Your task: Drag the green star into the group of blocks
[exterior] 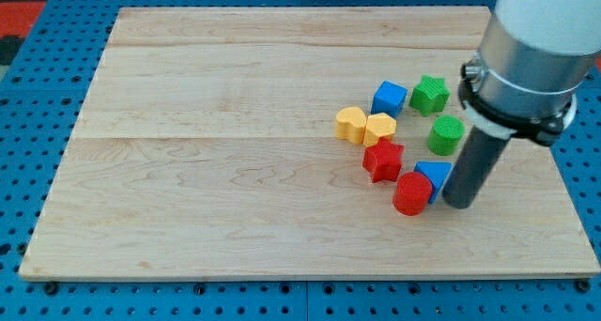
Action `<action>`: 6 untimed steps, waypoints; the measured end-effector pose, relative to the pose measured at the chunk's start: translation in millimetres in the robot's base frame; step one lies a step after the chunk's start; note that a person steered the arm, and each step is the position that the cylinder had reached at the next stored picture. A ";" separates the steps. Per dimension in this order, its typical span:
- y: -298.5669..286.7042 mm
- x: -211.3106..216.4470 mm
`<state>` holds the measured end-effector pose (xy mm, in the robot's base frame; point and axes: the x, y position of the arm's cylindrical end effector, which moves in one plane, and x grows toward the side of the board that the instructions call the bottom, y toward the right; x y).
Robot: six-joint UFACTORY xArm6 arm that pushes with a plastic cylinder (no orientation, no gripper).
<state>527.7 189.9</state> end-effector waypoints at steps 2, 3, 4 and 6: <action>65.9 -173.3; -5.1 -197.3; -30.4 -122.1; -46.8 -112.2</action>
